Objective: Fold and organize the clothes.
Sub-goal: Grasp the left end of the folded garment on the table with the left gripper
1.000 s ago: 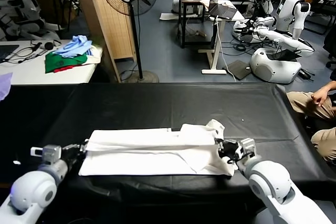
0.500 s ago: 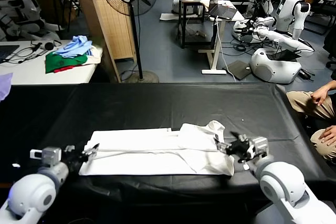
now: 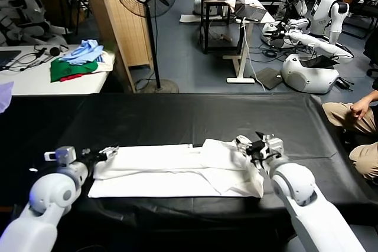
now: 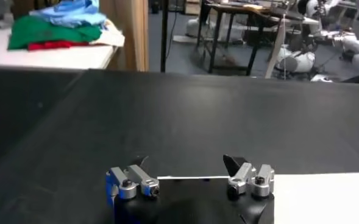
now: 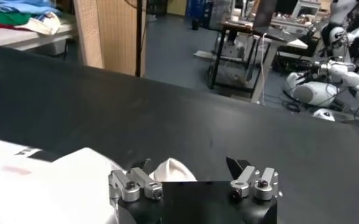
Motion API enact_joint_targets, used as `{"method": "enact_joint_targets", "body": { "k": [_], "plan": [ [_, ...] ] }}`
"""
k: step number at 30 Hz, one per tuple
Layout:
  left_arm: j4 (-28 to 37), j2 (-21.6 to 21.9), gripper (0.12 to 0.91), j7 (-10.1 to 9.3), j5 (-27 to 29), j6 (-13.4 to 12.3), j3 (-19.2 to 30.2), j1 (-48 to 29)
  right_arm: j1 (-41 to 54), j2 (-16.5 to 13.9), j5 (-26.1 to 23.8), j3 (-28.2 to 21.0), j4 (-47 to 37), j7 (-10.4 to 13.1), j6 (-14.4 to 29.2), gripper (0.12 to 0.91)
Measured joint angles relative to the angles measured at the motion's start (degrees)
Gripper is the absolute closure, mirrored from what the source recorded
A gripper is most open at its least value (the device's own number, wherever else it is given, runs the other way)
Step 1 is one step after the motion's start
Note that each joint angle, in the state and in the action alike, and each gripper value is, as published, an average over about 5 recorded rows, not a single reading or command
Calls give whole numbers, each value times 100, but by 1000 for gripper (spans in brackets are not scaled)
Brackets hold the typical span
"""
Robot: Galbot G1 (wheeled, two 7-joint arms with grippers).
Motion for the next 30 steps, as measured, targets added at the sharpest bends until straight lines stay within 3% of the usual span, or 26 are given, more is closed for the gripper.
{"method": "enact_joint_targets", "body": {
  "k": [3,7,11,15,18,21,25,28,30],
  "plan": [
    [222,-72,260,48,0,15,26,-56,16,77,-50,-28,-121,11,12,228],
    [432,-138,430,54,-3,26,32,-106,-31,153,-78,-31,-151,23,31,272],
    [543,-178,664,34,48,16,11,-94,-140,240,-157,-27,-158,104,147,452],
    [576,-241,857,86,63,-109,-14,-51,-262,339,-283,-18,-157,318,431,686],
    [538,-314,904,178,188,-328,-7,-18,-371,441,-406,-9,-164,564,696,835],
    [513,-411,905,243,602,-692,42,-5,-481,566,-549,13,-188,810,872,900],
    [556,-537,905,248,1386,-1101,115,-34,-630,702,-656,74,-195,949,917,903],
    [628,-595,905,221,1754,-1189,130,-75,-744,731,-654,128,-152,860,923,899],
    [662,-611,905,226,1845,-1194,130,-94,-813,729,-648,170,-102,773,930,852]
  ]
}}
